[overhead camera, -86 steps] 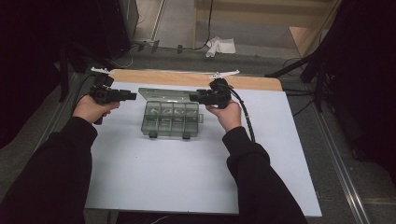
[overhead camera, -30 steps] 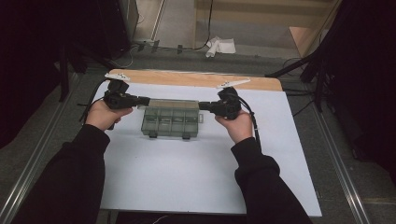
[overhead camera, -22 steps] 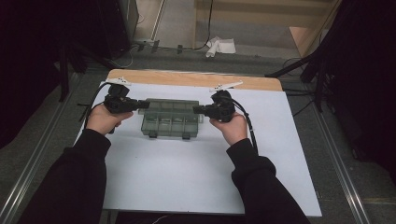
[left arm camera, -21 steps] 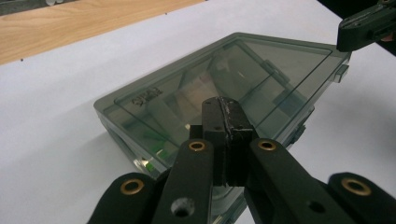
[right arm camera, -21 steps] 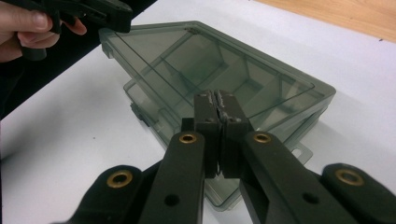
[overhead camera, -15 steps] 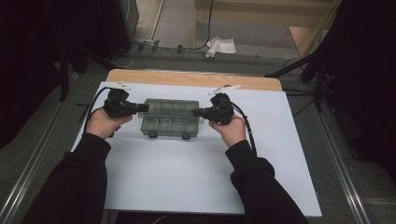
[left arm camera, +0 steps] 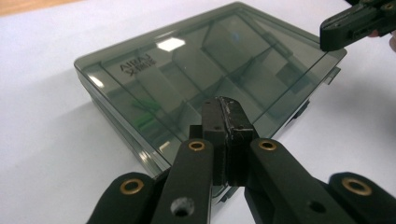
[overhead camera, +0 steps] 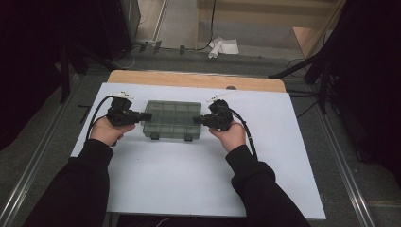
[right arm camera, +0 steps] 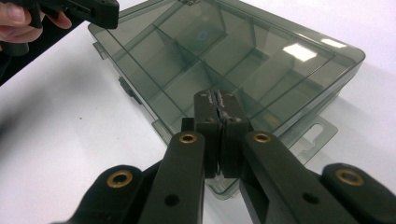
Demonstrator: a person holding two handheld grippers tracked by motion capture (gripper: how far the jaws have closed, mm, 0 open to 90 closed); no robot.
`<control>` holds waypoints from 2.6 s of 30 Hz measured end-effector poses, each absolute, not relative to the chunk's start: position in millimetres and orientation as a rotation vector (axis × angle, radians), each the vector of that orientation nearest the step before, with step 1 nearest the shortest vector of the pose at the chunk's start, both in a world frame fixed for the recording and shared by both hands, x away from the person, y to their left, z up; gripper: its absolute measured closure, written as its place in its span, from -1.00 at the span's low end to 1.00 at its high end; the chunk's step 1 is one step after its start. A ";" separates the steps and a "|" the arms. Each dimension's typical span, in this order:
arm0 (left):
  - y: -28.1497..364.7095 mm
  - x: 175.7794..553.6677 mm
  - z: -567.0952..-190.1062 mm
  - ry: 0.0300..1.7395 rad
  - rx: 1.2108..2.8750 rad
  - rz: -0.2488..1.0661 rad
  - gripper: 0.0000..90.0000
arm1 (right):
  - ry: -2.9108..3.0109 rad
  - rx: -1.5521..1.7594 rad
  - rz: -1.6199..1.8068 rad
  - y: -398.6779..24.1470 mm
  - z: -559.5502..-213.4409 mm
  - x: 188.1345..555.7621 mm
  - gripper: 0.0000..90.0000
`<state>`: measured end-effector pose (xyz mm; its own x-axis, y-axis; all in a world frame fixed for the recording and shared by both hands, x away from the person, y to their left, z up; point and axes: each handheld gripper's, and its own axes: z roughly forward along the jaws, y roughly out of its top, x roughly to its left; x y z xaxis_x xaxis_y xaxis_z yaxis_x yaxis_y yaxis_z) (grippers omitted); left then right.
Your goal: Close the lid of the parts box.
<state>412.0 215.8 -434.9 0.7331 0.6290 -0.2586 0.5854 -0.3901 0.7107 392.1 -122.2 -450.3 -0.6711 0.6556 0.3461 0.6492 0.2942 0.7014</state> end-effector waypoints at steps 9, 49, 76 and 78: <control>218.0 412.0 -447.7 0.914 2.097 0.056 0.98 | 2.539 1.287 1.334 -123.3 -460.5 394.0 0.99; 212.3 394.4 -441.8 0.847 2.118 0.027 -0.02 | 2.546 1.307 1.367 -131.8 -460.3 380.6 -0.08; 220.3 349.0 -447.8 0.743 2.169 0.085 -0.41 | 2.530 1.207 1.382 -176.6 -458.1 319.0 -0.45; 219.9 345.7 -448.7 0.742 2.176 0.081 -0.41 | 2.534 1.196 1.370 -179.7 -459.9 315.4 -0.45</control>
